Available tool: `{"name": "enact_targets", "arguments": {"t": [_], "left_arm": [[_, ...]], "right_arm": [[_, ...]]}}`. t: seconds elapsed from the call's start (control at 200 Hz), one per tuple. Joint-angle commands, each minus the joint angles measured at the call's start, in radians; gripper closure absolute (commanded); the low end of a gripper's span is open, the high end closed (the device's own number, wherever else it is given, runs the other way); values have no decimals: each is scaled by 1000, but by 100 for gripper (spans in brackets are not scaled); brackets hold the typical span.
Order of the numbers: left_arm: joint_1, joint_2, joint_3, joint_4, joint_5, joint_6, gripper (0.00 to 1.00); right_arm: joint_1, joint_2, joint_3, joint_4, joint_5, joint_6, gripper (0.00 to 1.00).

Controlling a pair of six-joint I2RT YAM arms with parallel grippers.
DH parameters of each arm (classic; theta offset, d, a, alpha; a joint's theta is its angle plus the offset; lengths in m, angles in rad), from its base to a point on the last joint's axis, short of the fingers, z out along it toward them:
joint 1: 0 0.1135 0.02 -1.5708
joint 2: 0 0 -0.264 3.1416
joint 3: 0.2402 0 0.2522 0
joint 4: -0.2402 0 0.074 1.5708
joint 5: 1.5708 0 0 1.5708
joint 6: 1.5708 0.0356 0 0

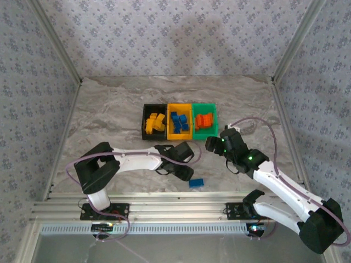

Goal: Sort the legos into containers by color

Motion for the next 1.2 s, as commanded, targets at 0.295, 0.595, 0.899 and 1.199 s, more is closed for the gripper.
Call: {"name": "enact_targets", "arguments": {"t": [0.295, 0.595, 0.899, 1.199], "left_arm": [[0, 34, 28, 15, 32, 41, 56], [43, -146, 2, -43, -61, 10, 69], [225, -90, 267, -61, -120, 41, 69], [335, 187, 556, -77, -135, 43, 68]], "right_arm": [[-12, -42, -11, -35, 13, 17, 17], [-14, -39, -11, -19, 16, 20, 16], [-16, -34, -26, -20, 15, 32, 16], [-17, -37, -37, -42, 12, 40, 16]]}}
